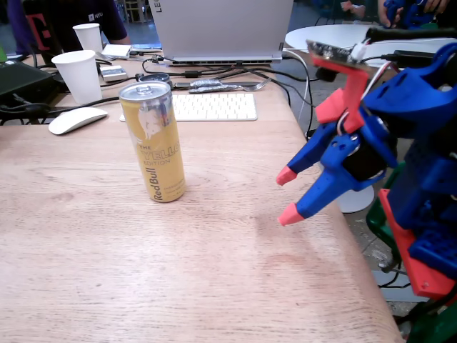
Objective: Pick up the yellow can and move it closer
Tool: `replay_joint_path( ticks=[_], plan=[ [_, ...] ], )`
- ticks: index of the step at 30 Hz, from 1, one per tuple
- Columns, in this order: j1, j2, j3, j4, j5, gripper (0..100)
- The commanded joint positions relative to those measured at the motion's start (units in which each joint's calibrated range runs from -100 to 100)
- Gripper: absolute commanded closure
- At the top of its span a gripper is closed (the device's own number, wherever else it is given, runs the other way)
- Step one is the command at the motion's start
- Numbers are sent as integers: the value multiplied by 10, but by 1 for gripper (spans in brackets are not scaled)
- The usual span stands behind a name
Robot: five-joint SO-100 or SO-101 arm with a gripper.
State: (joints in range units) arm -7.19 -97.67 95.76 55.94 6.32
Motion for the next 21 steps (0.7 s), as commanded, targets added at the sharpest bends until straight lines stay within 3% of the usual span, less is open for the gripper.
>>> replay_joint_path(
  ticks=[1,17,19,21],
  plan=[
    [-1,-4,-9,-10,-42,72],
    [1,7,-20,-10,-49,72],
    [2,71,-27,-53,-49,72],
    [1,143,-30,-183,-49,72]
  ],
)
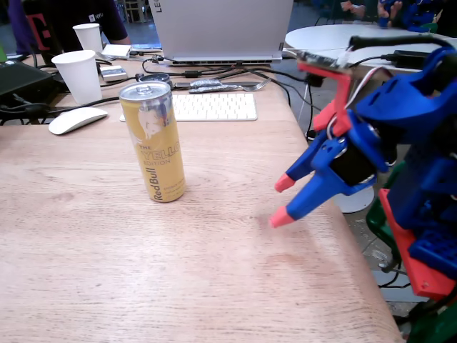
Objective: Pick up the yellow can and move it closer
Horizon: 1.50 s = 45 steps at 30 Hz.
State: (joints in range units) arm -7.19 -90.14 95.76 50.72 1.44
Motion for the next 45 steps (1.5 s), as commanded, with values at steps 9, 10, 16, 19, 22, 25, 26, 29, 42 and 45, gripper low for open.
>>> replay_joint_path(
  ticks=[9,10,16,19,22,25,26,29,42,45],
  plan=[
    [4,283,-30,-456,0,72],
    [4,307,-30,-488,0,72],
    [55,395,-18,-635,1,72],
    [177,396,-17,-636,1,72],
    [170,396,-16,-651,0,72],
    [167,404,29,-717,0,72],
    [165,429,29,-740,0,72],
    [163,496,29,-836,0,72],
    [1,702,28,-1093,-1,72],
    [13,703,28,-1098,-1,72]
  ],
)
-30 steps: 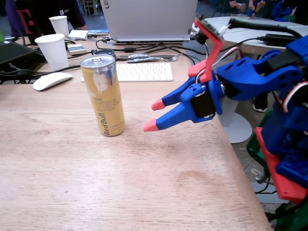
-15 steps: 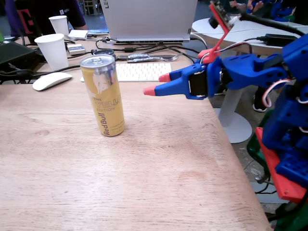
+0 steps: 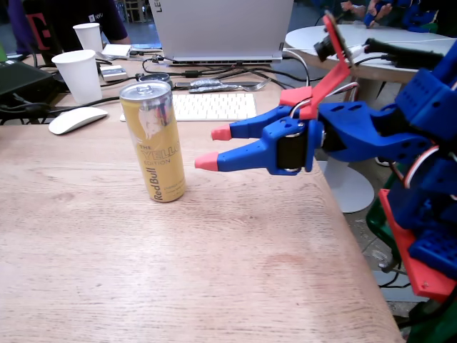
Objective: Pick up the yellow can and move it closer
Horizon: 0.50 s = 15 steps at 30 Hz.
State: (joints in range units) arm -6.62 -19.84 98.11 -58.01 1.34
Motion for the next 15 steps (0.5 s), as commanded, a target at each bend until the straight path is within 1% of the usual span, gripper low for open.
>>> replay_joint_path(
  ticks=[1,12,15],
  plan=[
    [7,0,5,-10,0,72],
    [12,1,2,-11,4,71],
    [37,1,2,-11,6,71]
  ],
)
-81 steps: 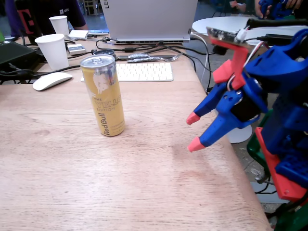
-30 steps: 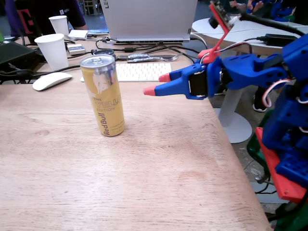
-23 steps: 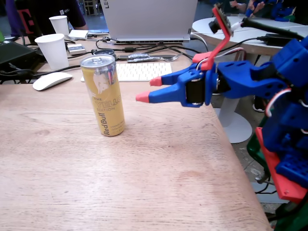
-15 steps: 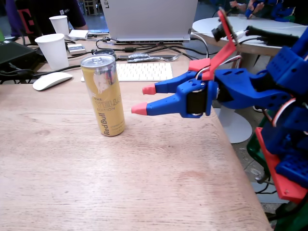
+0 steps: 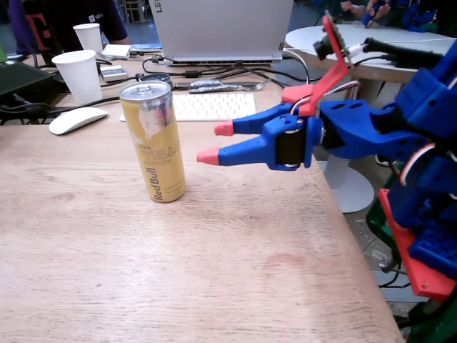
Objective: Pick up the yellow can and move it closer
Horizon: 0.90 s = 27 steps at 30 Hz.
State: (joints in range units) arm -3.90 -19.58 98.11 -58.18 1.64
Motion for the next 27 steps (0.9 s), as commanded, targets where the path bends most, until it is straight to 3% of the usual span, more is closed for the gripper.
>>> replay_joint_path(
  ticks=[1,5,7,12,17,22,27],
  plan=[
    [10,-1,2,-9,3,68],
    [12,-1,2,-9,3,43],
    [14,-1,2,-9,4,35],
    [152,-1,2,-9,5,33],
    [161,-1,1,-9,5,33],
    [161,-1,-13,0,5,19],
    [159,13,-30,0,6,20]
  ],
)
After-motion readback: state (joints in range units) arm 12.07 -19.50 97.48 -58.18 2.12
